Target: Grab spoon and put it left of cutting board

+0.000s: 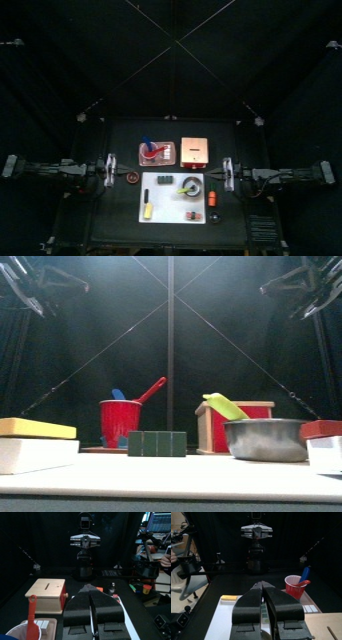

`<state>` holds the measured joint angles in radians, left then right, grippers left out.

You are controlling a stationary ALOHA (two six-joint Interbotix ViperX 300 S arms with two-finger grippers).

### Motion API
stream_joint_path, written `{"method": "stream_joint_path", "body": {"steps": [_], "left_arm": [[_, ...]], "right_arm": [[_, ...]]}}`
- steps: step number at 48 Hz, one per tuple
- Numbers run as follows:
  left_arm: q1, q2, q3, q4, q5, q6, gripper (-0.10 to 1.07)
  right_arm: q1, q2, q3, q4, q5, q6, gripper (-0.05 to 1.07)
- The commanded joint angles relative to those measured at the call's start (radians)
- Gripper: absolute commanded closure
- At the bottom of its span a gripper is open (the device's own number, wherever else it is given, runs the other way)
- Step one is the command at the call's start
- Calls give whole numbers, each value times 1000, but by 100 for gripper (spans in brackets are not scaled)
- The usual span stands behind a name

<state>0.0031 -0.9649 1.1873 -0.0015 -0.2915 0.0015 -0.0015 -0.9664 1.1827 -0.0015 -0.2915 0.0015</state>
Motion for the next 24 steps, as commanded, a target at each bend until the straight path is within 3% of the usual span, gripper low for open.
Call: {"method": "stream_joint_path", "body": {"steps": [1, 7, 24], "left_arm": [[12, 41, -55, 0, 12, 0, 93], [11, 140, -129, 0, 64, 0, 91], [-43, 560, -445, -2, 206, -3, 83]], "right_arm": [[-3, 26, -12, -3, -2, 6, 100], [-12, 61, -15, -25, 28, 9, 102], [-12, 109, -28, -34, 132, 11, 102]]}}
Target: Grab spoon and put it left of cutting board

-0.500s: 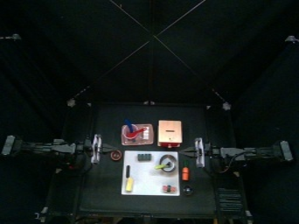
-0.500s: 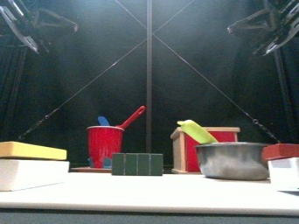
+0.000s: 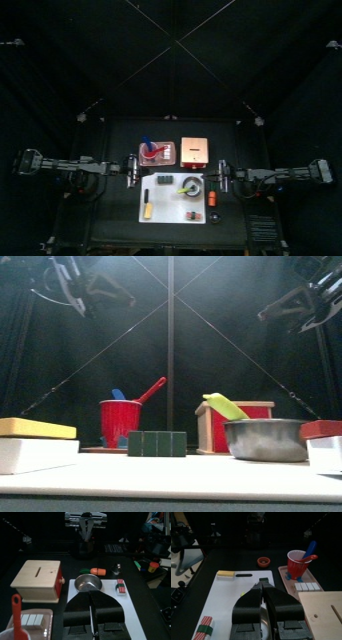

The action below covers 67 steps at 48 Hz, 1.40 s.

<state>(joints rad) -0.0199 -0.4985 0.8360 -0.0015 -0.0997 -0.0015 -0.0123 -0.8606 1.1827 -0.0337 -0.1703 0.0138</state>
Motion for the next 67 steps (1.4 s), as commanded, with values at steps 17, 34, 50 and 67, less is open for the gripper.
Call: {"method": "stream_joint_path", "body": {"steps": [17, 34, 50, 67], "left_arm": [[-64, 403, -285, -48, 123, -5, 28], [-78, 561, -313, -140, 20, -5, 1], [-80, 623, -333, -207, -44, 2, 1], [-89, 701, -367, -305, -44, 3, 1]], "right_arm": [[-8, -15, -28, -3, 78, -3, 102], [-54, -15, -21, -8, 97, -3, 102], [-64, -15, -15, -15, 97, -3, 102], [-64, -12, 5, -14, 98, -2, 102]]}}
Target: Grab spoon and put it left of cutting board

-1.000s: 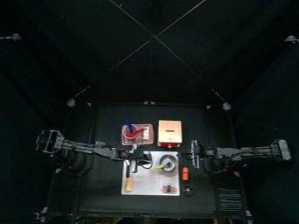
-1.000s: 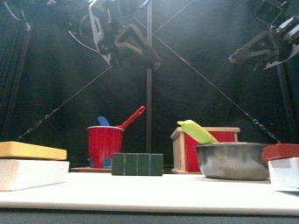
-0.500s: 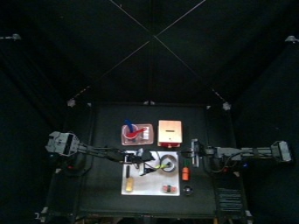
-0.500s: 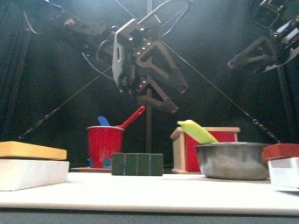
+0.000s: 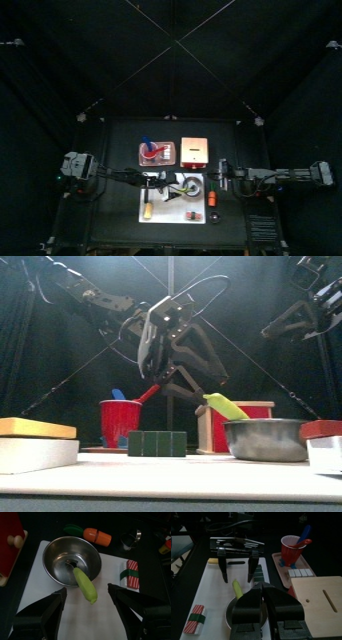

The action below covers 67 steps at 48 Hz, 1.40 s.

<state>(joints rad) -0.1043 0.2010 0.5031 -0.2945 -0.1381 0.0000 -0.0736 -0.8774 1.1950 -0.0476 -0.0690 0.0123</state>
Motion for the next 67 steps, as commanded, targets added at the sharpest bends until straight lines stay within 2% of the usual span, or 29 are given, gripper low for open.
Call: {"method": "stream_joint_path", "body": {"steps": [1, 24, 35, 54, 59, 67], "left_arm": [[-5, 5, -37, -12, -5, 2, 1], [14, 46, -66, 3, 40, 3, 1], [23, 48, -89, 21, 106, 3, 2], [35, 52, -121, 83, 126, 3, 2], [40, 57, -123, 86, 141, 3, 6], [44, 67, -123, 86, 172, 2, 22]], "right_arm": [[-3, 5, -6, 0, -3, 2, 102], [-3, 11, 9, 2, -5, 2, 102], [-3, 11, 18, 3, -3, 2, 102], [-3, 12, 29, 6, -5, 3, 102], [-3, 12, 31, 6, -5, 5, 102], [-5, 11, 31, 5, -3, 5, 102]]}}
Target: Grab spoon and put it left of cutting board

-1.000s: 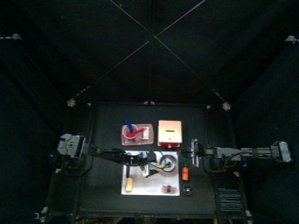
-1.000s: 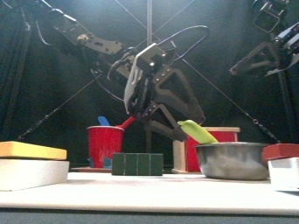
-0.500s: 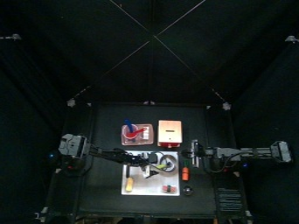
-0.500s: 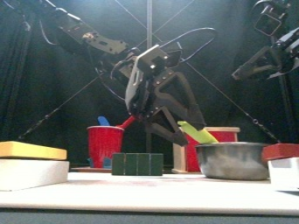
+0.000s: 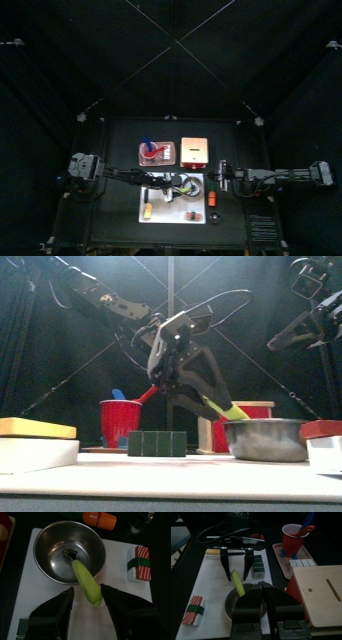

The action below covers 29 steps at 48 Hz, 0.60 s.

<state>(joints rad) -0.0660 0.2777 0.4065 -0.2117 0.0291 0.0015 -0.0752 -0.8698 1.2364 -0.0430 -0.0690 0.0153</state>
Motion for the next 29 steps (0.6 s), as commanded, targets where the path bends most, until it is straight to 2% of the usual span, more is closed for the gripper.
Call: {"method": "stream_joint_path", "body": {"steps": [1, 6, 29], "left_arm": [[6, -9, -28, 3, 6, 0, 23], [8, -17, -31, 2, 2, 0, 29], [14, -40, -37, 15, 0, 2, 29]], "right_arm": [[-2, 5, -11, 2, -5, 2, 102], [-2, 5, -11, 2, -5, 2, 102], [-3, 9, 0, 3, -3, 2, 102]]}}
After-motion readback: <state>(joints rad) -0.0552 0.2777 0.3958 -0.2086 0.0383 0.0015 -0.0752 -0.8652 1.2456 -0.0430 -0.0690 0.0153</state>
